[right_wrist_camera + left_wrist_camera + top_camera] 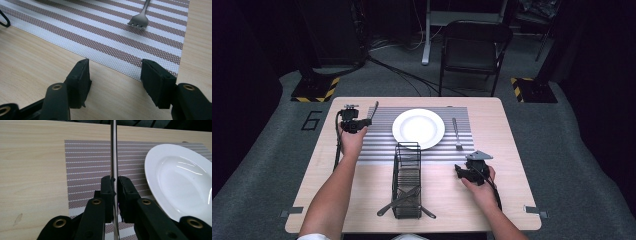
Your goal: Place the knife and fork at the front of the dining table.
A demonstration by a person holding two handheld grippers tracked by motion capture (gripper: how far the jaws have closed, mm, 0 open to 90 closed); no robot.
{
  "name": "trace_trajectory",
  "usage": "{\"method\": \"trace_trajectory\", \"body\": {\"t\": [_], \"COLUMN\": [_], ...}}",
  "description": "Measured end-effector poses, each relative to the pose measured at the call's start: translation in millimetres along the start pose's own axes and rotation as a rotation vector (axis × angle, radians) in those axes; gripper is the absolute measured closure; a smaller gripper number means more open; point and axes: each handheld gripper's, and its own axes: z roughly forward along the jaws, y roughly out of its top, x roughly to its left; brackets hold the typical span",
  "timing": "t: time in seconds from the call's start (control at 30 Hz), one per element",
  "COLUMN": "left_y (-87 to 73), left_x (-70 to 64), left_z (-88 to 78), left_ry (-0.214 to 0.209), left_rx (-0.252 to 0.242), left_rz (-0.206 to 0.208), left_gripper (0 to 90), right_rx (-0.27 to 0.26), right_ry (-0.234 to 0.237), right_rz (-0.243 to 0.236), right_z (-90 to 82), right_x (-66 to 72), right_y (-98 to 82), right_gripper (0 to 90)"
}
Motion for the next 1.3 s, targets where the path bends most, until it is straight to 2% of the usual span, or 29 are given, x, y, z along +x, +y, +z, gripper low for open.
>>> {"method": "trace_trajectory", "body": {"t": [0.23, 0.37, 0.53, 0.73, 1.0, 1.13, 1.3], "left_y": [1.0, -1.3, -7.6, -13.1, -19.1, -21.9, -22.3], "left_x": [-4.0, -4.0, -7.9, -11.5, -12.2, -12.5, -12.8], "left_z": [8.0, 15.4, 32.1, 48.1, 63.5, 68.7, 72.3], "left_ry": [0.028, 0.051, 0.113, 0.141, 0.159, 0.175, 0.182], "left_rx": [-0.009, -0.007, 0.038, 0.061, 0.056, 0.051, 0.035], "left_rz": [-0.015, -0.055, -0.038, -0.037, -0.083, -0.131, -0.146], "left_gripper": [82.5, 82.4, 82.4, 82.4, 82.4, 82.4, 82.4], "right_rx": [0.0, 0.0, 0.0, 0.0, -0.002, -0.001, -0.002], "right_ry": [0.0, 0.001, 0.0, 0.0, 0.001, 0.001, 0.002], "right_rz": [0.0, -0.001, -0.002, -0.002, -0.007, -0.007, -0.006], "right_z": [0.0, 0.1, 0.1, 0.1, 0.2, 0.2, 0.2], "right_x": [0.0, 0.0, 0.1, 0.1, -0.2, -0.2, -0.3], "right_y": [0.0, 0.0, 0.0, 0.0, 0.1, 0.1, 0.0], "right_gripper": [40.0, 39.9, 39.9, 39.9, 39.6, 39.6, 39.5]}}
